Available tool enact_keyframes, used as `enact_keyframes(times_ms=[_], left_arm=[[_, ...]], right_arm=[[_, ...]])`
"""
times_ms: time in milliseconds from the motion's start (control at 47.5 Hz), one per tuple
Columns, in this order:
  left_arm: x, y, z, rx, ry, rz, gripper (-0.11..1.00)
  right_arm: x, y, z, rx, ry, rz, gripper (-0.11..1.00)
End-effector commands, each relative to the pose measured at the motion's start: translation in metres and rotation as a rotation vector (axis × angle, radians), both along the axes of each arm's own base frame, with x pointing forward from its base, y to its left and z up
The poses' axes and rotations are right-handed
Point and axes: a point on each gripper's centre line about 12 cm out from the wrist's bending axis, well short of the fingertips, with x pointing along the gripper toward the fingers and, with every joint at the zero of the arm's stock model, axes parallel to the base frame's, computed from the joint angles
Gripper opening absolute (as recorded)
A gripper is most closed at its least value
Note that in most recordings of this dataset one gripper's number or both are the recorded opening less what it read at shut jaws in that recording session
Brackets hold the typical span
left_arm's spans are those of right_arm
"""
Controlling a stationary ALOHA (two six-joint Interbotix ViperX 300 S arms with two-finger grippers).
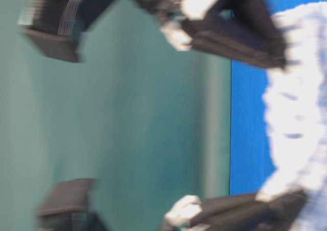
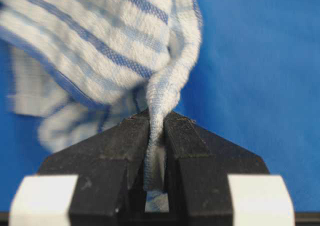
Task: Lift the towel with both arms.
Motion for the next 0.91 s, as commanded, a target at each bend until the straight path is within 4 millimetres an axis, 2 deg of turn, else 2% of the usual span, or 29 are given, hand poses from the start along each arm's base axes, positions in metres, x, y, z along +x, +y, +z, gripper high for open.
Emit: enact_keyframes(times_ms=[0, 274, 485, 695, 885], left_arm=[[0.002, 0.006, 0.035, -0.01, -0.067, 0.016, 0.03], [-0.018, 0.035, 0.102, -0.014, -0.151, 0.089, 0.03], [-0.036, 0.056, 0.145, -0.012, -0.226, 0.147, 0.03], [-0.046, 0.066, 0.186, -0.008, -0.326, 0.176, 0.03], [-0.054, 0.073, 0.218, -0.006, -0.389, 0.199, 0.03]], right_arm=[[0.001, -0.008, 0.041, 0.011, -0.073, -0.021, 0.05], [-0.008, -0.033, 0.102, 0.006, -0.092, -0.081, 0.05], [-0.015, -0.051, 0.153, -0.017, -0.143, -0.12, 0.05], [-0.024, -0.063, 0.2, -0.055, -0.2, -0.143, 0.05], [-0.028, -0.067, 0.233, -0.078, -0.236, -0.152, 0.05]])
